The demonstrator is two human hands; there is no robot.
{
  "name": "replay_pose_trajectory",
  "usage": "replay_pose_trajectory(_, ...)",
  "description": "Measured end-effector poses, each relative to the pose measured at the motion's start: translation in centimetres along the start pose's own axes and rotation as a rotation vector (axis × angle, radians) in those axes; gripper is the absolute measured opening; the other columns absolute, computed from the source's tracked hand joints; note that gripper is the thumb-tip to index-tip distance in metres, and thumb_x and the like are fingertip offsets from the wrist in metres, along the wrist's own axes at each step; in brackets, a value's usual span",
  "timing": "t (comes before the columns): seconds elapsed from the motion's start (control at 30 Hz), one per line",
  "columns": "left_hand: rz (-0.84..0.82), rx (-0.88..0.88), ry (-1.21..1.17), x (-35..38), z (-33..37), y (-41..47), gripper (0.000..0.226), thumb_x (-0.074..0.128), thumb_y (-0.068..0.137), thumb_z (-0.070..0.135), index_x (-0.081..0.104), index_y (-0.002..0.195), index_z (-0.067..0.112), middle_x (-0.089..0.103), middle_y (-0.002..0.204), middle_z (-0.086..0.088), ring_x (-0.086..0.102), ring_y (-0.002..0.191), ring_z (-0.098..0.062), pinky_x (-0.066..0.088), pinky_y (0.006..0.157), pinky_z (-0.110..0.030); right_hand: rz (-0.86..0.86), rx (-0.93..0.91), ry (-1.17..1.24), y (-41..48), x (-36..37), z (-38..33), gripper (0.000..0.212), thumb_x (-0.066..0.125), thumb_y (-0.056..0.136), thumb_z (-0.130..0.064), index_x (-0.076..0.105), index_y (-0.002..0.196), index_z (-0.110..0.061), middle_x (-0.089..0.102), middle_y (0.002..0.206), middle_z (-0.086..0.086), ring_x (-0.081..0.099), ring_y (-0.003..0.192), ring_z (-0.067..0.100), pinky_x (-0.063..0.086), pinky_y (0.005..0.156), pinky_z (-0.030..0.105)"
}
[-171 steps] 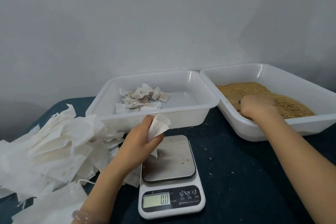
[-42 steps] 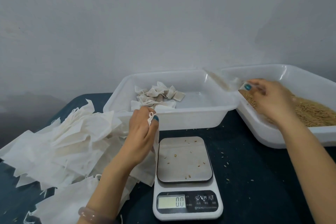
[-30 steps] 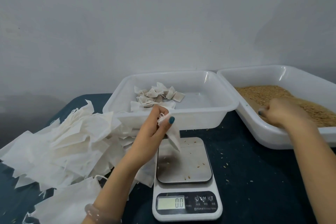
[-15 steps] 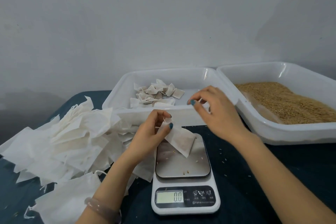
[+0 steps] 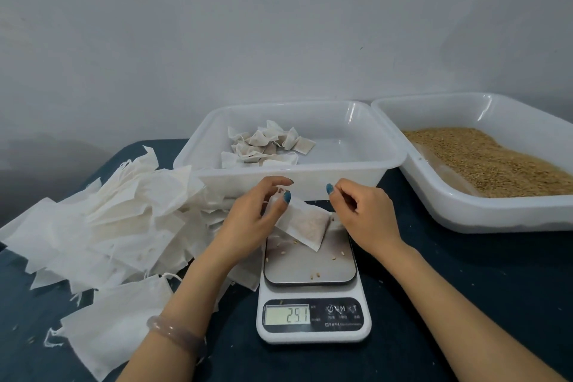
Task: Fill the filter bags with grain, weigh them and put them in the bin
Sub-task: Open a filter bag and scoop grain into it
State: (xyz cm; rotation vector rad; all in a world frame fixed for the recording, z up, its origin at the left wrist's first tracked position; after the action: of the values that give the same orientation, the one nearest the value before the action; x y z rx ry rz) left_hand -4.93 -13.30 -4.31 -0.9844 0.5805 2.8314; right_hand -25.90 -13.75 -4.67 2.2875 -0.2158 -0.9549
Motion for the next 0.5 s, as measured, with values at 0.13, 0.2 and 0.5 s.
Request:
replay_pose_trajectory(0.13, -0.008, -0.009, 0.013, 0.0, -0.3, 0.1, 0.021, 0.047, 0.100, 0.045, 0.048, 0.118, 0.056, 0.062, 0.116, 0.016, 0.050, 0.104, 0.023, 0.039, 0.079, 0.000, 0.005, -0.004, 0.002, 0.1, 0.0, 0.0, 0.045, 0.058, 0.097, -0.026, 0.034, 0.061, -0.040, 0.039, 0.048, -0.015, 0.046, 0.051, 0.006, 0.023, 0.048, 0.017)
replay_pose_trajectory(0.2, -0.003, -0.013, 0.006, -0.1, -0.4, 0.1, 0.020, 0.047, 0.100, 0.045, 0.049, 0.118, 0.054, 0.063, 0.112, 0.019, 0.053, 0.103, 0.020, 0.041, 0.078, 0.000, 0.002, -0.011, -0.009, 0.1, 0.0, 0.0, 0.047, 0.058, 0.097, -0.026, 0.033, 0.060, -0.041, 0.038, 0.047, -0.014, 0.046, 0.051, 0.005, 0.022, 0.048, 0.016)
replay_pose_trajectory(0.5, 0.016, 0.023, 0.136, 0.3, 0.7, -0.3, 0.021, 0.051, 0.096, 0.048, 0.054, 0.114, 0.038, 0.059, 0.080, 0.005, 0.052, 0.070, -0.006, 0.043, 0.066, -0.024, -0.009, 0.001, -0.023, 0.1, 0.1, 0.1, 0.047, 0.058, 0.097, -0.027, 0.034, 0.060, -0.041, 0.039, 0.047, -0.014, 0.047, 0.052, 0.005, 0.022, 0.048, 0.015)
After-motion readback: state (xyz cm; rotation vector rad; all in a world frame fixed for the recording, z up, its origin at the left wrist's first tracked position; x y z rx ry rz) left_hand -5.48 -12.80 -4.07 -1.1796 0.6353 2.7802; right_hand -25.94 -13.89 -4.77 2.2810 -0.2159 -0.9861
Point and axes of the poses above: each hand's wrist, its own y-axis towards the middle knuckle, its own x-axis out of the palm, z = x × y, the point moved 3 cm from there along y, towards the middle knuckle
